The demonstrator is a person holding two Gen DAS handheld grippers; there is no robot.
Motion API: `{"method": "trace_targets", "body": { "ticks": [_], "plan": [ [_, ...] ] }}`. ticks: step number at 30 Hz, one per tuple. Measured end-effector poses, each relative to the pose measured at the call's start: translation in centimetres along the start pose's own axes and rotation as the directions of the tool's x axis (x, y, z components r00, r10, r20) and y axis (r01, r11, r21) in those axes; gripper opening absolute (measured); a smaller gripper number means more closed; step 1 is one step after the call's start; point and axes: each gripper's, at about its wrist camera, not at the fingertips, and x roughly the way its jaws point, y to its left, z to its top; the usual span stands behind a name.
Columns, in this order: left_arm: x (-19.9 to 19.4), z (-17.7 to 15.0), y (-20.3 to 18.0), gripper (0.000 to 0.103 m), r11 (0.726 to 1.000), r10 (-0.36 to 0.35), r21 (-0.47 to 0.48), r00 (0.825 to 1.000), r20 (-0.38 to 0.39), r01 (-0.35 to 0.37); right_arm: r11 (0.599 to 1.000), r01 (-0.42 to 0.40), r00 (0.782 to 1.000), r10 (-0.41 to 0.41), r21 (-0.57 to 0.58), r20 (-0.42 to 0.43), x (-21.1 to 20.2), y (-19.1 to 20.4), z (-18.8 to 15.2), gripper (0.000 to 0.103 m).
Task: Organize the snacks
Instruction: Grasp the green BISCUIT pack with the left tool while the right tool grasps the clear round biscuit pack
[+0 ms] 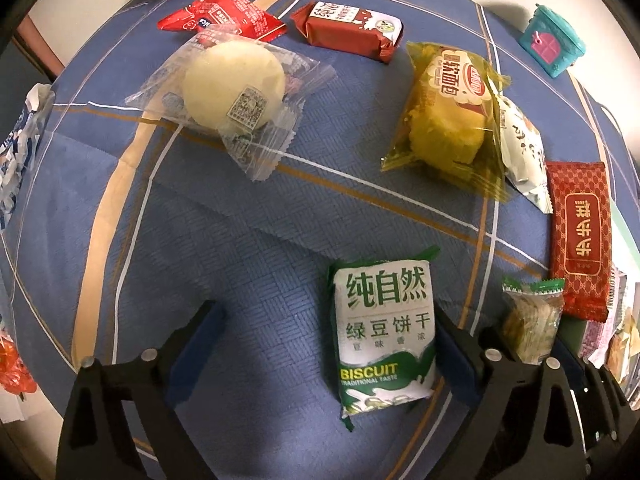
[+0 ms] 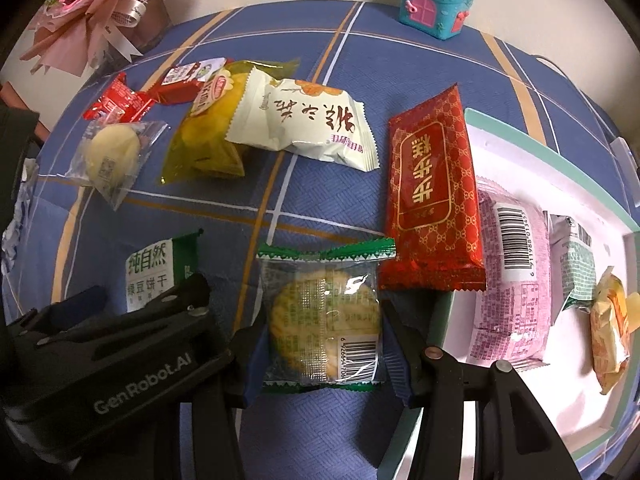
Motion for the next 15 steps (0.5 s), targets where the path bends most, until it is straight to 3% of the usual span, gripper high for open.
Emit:
{"method": "trace_targets", "body": {
  "ticks": [3,6,8,9,15],
  "plan": [
    [-0.4,0.0,0.1,0.090,1.000,-0.005,0.008,1.000,0.001,0.005,1.000,0.000,1.000,0.000,-0.001,0.007,0.0,-0.1,-0.2,0.053],
    [-1.5,-0.2,0.0,0.074,1.000,-0.009,0.020,1.000,0.009,0.009,1.000,-0.007,1.000,0.007,0.004,0.006,-0.2,-0.3,-0.5,0.053],
    [-2.1,-0.2,-0.3,0.049,0.999,-0.025,0.033,1.000,0.016,0.024,1.000,-0.015,1.000,0.015,0.007,0.003,-0.3,-0.4,-0.6,0.053],
    [-2.3,-0.2,-0.4,0.043,0.999,-0.031,0.037,0.999,0.016,0.030,1.000,-0.022,1.000,0.022,0.012,0.002,-0.5,-0.5,-0.7,0.053],
    [-3.4,0.0,0.3,0.041,0.998,-0.069,0.005,0.997,0.016,0.069,0.997,-0.061,0.998,0.060,0.040,0.006,-1.4,-1.6,-0.5,0.052]
  ]
}}
